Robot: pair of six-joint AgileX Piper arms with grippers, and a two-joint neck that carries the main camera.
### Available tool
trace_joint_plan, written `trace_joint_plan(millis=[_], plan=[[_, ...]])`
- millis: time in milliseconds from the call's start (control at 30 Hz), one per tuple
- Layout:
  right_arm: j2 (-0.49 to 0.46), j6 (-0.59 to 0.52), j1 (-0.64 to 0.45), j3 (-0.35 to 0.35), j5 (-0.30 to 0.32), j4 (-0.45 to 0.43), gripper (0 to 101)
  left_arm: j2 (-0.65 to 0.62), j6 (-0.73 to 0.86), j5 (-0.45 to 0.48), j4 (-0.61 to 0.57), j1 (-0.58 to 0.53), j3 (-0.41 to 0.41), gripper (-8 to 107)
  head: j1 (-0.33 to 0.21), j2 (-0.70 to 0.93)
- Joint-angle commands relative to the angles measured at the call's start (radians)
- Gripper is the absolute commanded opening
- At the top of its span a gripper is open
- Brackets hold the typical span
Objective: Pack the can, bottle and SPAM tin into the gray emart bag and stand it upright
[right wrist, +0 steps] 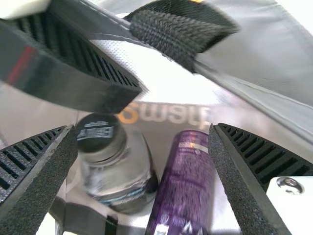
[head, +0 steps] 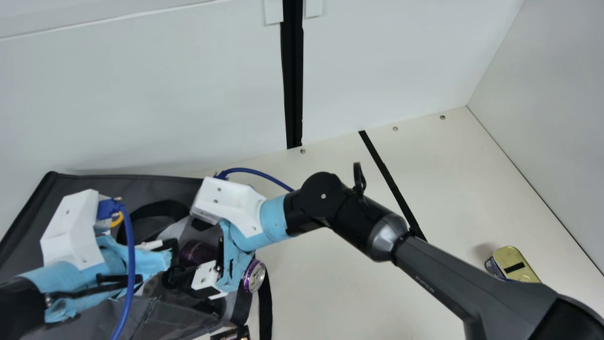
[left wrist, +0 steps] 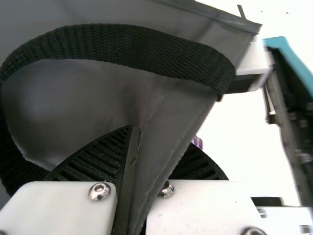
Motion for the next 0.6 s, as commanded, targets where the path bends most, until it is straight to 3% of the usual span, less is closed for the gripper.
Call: trace_joint_plan(millis=[0, 567], plan=[[-0.013, -0.004, -0.005, 0.005, 0.013, 0.006, 95, 0.0, 0.0, 0.0, 0.0, 0.0, 0.0, -8, -0.023, -0.001], [-0.14, -0.025, -0.125, 0.086, 0.139, 0.033, 95, 0.0, 0.0, 0.0, 0.002, 0.0, 0.0, -8, -0.023, -0.001]])
